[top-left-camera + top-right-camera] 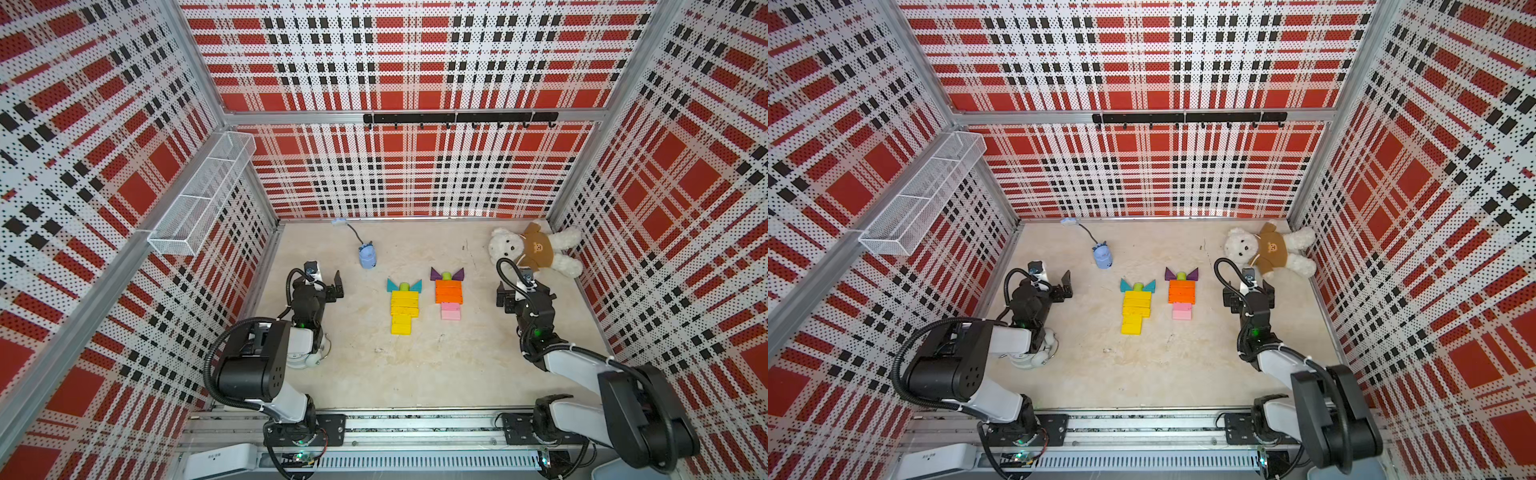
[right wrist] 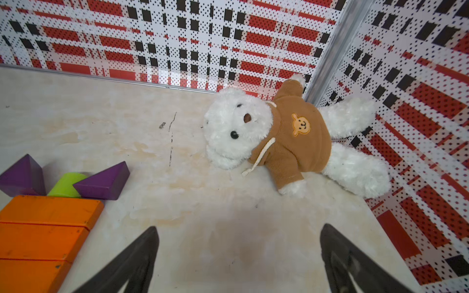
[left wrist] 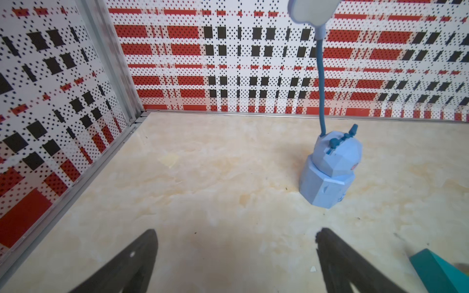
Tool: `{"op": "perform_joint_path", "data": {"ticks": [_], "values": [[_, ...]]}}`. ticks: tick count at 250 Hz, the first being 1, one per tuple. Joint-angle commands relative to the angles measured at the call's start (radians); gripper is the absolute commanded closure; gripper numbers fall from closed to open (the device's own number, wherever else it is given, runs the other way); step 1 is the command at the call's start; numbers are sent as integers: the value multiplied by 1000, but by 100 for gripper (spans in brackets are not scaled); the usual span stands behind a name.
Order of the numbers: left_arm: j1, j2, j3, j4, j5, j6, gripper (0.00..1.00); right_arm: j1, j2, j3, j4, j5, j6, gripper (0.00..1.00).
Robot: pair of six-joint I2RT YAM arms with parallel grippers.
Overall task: Assemble a carrot with building blocks
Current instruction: Reset both arms
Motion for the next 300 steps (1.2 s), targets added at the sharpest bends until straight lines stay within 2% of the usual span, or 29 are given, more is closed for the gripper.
{"op": "perform_joint_path", "data": {"ticks": [1,38,58,77,94,108,119,131,300], "values": [[-3,1,1,-26,28,13,0,-3,82,-28,258,-60,-28,0],[-3,1,1,-26,27,14,0,-13,253,-40,463,-78,-64,0],[-4,1,1,-26,27,13,0,-40,396,-63,691,-81,-51,0],[-4,1,1,-26,26,15,1,-40,325,-38,538,-31,-12,0],[-4,1,1,-26,26,15,0,-44,331,42,402,11,-2,0],[-5,1,2,-26,25,15,1,-81,311,76,297,-23,46,0],[-4,1,2,-27,24,16,1,-98,300,106,207,-5,84,0],[-5,1,3,-27,26,15,1,-117,315,99,252,-40,86,0],[-5,1,3,-27,26,15,0,-117,310,99,243,-39,86,0]]}}
